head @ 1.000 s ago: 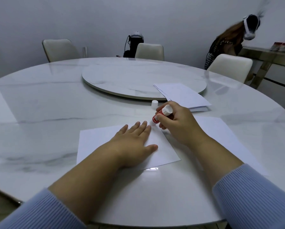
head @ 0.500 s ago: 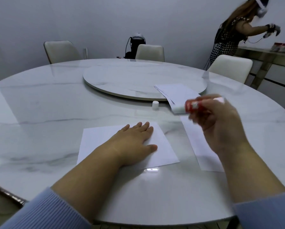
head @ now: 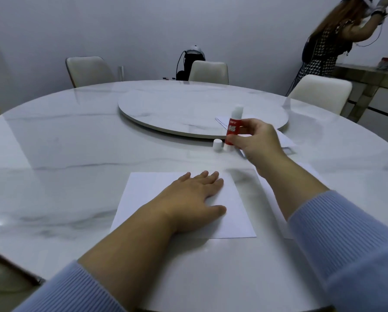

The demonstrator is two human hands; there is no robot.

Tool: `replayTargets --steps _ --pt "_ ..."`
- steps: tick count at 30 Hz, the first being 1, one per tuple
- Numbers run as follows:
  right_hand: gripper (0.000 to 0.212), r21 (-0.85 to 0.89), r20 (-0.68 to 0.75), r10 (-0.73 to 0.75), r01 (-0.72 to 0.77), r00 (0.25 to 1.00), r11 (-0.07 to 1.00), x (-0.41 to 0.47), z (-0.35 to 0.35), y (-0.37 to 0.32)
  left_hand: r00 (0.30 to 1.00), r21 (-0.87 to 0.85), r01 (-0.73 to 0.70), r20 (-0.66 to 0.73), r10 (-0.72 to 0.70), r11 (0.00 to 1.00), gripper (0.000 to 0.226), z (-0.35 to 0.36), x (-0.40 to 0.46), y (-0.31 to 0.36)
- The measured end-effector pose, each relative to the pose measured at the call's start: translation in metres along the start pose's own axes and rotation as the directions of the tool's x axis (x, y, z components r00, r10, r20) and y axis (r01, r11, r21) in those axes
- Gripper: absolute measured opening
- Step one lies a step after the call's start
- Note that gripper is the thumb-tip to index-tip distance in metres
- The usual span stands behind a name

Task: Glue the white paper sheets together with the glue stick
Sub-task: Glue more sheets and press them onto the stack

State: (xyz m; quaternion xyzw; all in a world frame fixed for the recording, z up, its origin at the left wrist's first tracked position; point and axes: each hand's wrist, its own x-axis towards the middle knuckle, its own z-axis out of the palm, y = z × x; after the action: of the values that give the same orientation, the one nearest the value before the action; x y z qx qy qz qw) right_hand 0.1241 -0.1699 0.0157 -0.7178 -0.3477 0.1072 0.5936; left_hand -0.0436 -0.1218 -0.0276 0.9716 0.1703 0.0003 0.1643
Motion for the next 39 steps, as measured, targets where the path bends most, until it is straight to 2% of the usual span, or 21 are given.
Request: replayTargets --steps 4,9,12,14,15,16,17,19,20,21,24,26,28,29,31,32,34,35,36,37,39 --pt "0.03 -0.245 -0.028 0.03 -0.036 0.999 0.969 0.012 0.015 0.013 1.0 0.003 -0.001 -0.004 0.001 1.0 0.065 -0.001 0.0 0.0" --pt "0.028 -0.256 -0.03 0.059 -0.065 0.998 0.965 0.02 0.021 0.023 1.0 0.005 -0.005 -0.003 0.005 1.0 0.065 -0.001 0.0 -0.001" --pt "0.057 -0.253 -0.067 0.028 -0.044 0.997 0.967 0.019 0.011 0.021 1.0 0.008 -0.002 -0.004 0.002 1.0 0.065 0.0 0.0 -0.002" --pt "0.063 -0.294 -0.094 -0.014 -0.014 0.995 0.956 0.023 -0.017 0.015 1.0 0.006 0.001 -0.007 -0.001 1.0 0.065 0.0 0.0 -0.001" --pt "0.062 -0.376 -0.037 0.008 -0.021 0.999 0.926 0.025 -0.036 0.011 1.0 0.006 0.001 -0.01 -0.001 1.0 0.064 0.0 0.0 -0.001" --pt "0.065 -0.516 0.068 0.086 -0.038 0.994 0.856 0.025 -0.057 0.007 1.0 0.01 0.001 -0.011 -0.001 1.0 0.064 0.0 0.0 0.0" --pt "0.071 -0.688 0.184 0.217 -0.032 0.959 0.725 0.024 -0.075 0.005 1.0 0.016 -0.002 -0.014 0.002 1.0 0.064 0.001 0.0 0.0" --pt "0.085 -0.913 0.29 0.478 0.09 0.829 0.398 0.011 -0.096 0.004 1.0 0.029 -0.01 -0.016 0.011 1.0 0.063 0.001 0.002 -0.001" --pt "0.088 -0.94 0.297 0.522 0.148 0.8 0.308 0.005 -0.1 0.006 1.0 0.035 -0.017 -0.016 0.017 0.999 0.063 0.001 0.003 -0.002" --pt "0.09 -0.942 0.295 0.521 0.152 0.801 0.298 0.002 -0.103 0.01 1.0 0.041 -0.024 -0.014 0.024 0.999 0.063 0.001 0.004 -0.002" --pt "0.087 -0.921 0.264 0.417 0.1 0.87 0.375 -0.01 -0.108 0.01 0.998 0.074 -0.055 -0.018 0.056 0.996 0.062 0.003 0.005 -0.001" --pt "0.074 -0.933 0.224 0.355 0.094 0.908 0.348 -0.016 -0.109 0.009 0.996 0.015 -0.073 -0.057 0.073 0.997 0.059 0.004 0.006 0.0" --pt "0.055 -0.94 0.195 0.335 0.077 0.922 0.333 -0.022 -0.114 0.004 0.984 -0.236 -0.059 -0.18 0.016 0.97 0.052 0.001 0.006 0.001" --pt "0.048 -0.934 0.191 0.334 0.066 0.923 0.352 -0.025 -0.119 -0.002 0.961 -0.385 -0.058 -0.27 -0.053 0.921 0.046 -0.005 0.003 0.002" --pt "0.042 -0.899 0.199 0.314 0.045 0.928 0.435 -0.03 -0.135 -0.021 0.877 -0.577 -0.072 -0.425 -0.223 0.813 0.03 -0.019 -0.006 0.003" --pt "0.042 -0.85 0.206 0.284 0.027 0.937 0.526 -0.034 -0.143 -0.033 0.845 -0.665 -0.098 -0.448 -0.291 0.74 0.024 -0.027 -0.012 0.002" --pt "0.049 -0.568 0.247 0.203 -0.027 0.948 0.822 -0.044 -0.154 -0.056 0.864 -0.861 -0.209 -0.385 -0.325 0.464 0.021 -0.039 -0.027 0.0" --pt "0.055 -0.37 0.266 0.145 -0.038 0.953 0.928 -0.049 -0.155 -0.065 0.894 -0.924 -0.246 -0.333 -0.298 0.293 0.02 -0.043 -0.035 0.0" --pt "0.059 -0.193 0.273 0.083 -0.03 0.958 0.981 -0.053 -0.153 -0.07 0.917 -0.95 -0.269 -0.303 -0.259 0.157 0.02 -0.044 -0.043 0.0" --pt "0.054 -0.044 0.283 0.017 -0.005 0.959 0.999 -0.056 -0.148 -0.074 0.931 -0.954 -0.287 -0.299 -0.211 0.089 0.023 -0.045 -0.052 0.002" --pt "0.034 0.201 0.324 -0.042 -0.026 0.945 0.979 -0.06 -0.128 -0.08 0.948 -0.953 -0.286 -0.297 -0.115 0.1 0.049 -0.042 -0.063 0.009"
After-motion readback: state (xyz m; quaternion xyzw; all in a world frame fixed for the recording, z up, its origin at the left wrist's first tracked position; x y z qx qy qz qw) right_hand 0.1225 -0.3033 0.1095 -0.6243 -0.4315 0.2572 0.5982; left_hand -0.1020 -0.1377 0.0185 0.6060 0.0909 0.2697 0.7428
